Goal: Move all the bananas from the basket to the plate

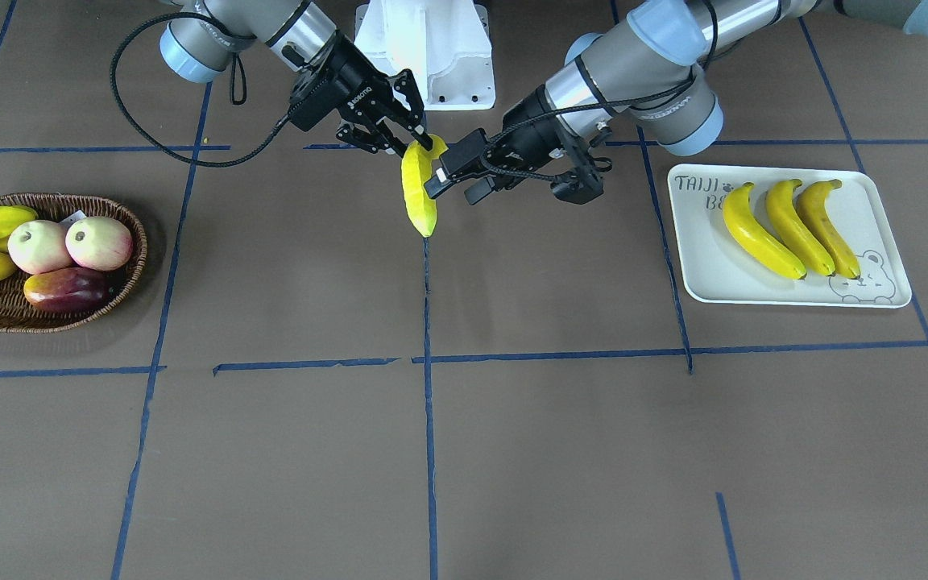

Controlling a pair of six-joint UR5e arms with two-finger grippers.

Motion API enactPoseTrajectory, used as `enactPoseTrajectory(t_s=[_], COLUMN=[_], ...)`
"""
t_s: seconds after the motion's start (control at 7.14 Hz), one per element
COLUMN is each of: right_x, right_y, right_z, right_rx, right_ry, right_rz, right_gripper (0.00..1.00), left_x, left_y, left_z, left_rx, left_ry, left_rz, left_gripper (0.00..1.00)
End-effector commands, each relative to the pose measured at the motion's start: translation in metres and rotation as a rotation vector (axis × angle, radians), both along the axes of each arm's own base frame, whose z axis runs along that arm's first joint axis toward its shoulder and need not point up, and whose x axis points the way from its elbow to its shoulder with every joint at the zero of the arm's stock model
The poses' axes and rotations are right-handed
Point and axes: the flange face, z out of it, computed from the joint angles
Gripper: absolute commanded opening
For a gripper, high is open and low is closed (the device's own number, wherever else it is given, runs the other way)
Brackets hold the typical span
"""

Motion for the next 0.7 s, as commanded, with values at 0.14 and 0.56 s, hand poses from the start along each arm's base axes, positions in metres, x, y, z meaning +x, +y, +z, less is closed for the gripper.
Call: enactPoseTrajectory(t_s=[0.14, 0.56], right_x=[-0.0007, -0.0001], right_y=[-0.0005, -0.0010], right_z=[-0.0005, 0.0002], right_rx=[0.002, 0.002], right_ry=[0.000, 0.000], right_rz=[0.001, 0.001], right_gripper=[0.01, 0.03], left_x=[0.0370, 0.0342], left_y=[0.0256, 0.0263], left_z=[0.0005, 0.0005], left_rx=[0.053, 0.064], left_ry=[-0.018, -0.015], left_rz=[-0.004, -0.005], left_gripper=[0.65, 0.00])
